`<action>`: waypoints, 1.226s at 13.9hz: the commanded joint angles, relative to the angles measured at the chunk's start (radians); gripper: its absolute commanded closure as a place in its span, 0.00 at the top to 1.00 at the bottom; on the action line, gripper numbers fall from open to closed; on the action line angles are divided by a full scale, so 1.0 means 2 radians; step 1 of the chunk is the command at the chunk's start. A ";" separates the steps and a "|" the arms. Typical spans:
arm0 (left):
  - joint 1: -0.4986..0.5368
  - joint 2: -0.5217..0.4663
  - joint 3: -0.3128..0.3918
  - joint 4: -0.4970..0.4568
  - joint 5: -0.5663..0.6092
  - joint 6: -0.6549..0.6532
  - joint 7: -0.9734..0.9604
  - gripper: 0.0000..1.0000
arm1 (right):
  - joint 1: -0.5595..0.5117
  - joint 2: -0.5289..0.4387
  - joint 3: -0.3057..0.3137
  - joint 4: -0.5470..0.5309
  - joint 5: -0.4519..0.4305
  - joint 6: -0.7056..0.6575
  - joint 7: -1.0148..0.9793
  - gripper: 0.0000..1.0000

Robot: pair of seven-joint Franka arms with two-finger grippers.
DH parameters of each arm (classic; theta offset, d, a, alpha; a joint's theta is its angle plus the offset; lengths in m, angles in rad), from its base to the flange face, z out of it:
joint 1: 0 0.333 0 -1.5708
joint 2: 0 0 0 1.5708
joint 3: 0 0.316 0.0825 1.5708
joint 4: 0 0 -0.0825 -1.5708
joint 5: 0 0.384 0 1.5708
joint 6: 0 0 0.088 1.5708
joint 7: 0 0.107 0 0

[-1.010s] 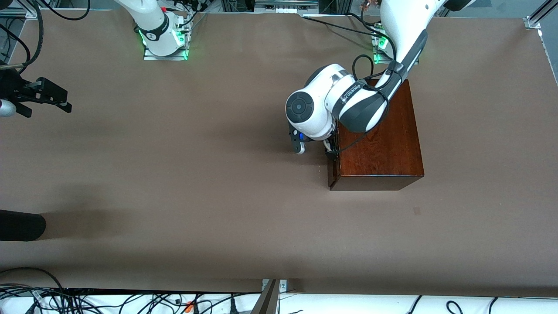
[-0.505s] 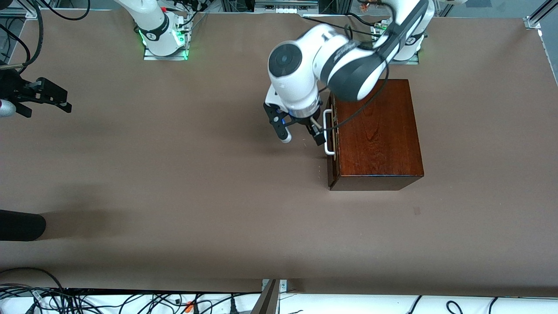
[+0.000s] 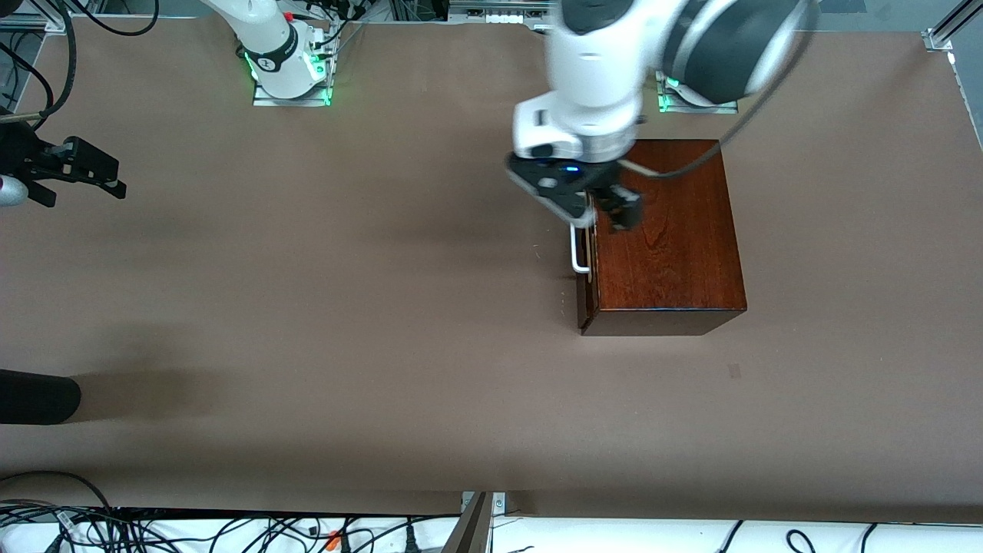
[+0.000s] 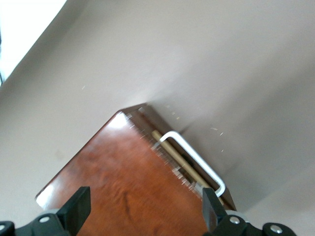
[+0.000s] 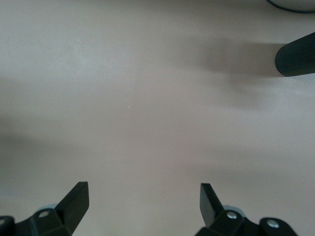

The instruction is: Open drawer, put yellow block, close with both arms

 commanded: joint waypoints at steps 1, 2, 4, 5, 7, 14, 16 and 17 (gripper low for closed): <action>0.056 -0.031 -0.001 -0.008 -0.035 -0.007 -0.005 1.00 | -0.006 0.002 0.004 0.007 0.004 -0.002 0.005 1.00; 0.057 -0.047 0.011 -0.012 -0.036 -0.016 -0.007 1.00 | -0.005 0.002 0.003 0.007 0.004 -0.002 0.005 1.00; 0.057 -0.061 0.043 -0.015 -0.039 -0.026 -0.012 1.00 | -0.006 0.002 0.004 0.007 0.004 -0.001 0.005 1.00; 0.058 -0.065 0.058 -0.015 -0.053 -0.026 -0.025 1.00 | -0.005 0.002 0.004 0.007 0.004 -0.002 0.005 1.00; 0.057 -0.081 0.117 -0.028 -0.103 -0.039 -0.062 1.00 | -0.006 0.002 0.004 0.007 0.004 -0.002 0.005 1.00; 0.062 -0.175 0.207 -0.180 -0.147 0.028 -0.063 1.00 | -0.006 0.003 0.003 0.007 0.004 -0.002 0.005 1.00; 0.080 -0.185 0.208 -0.195 -0.147 0.031 -0.062 1.00 | -0.006 0.003 0.004 0.007 0.004 -0.002 0.005 1.00; 0.084 -0.185 0.210 -0.194 -0.147 0.030 -0.062 1.00 | -0.006 0.003 0.004 0.007 0.004 -0.002 0.005 1.00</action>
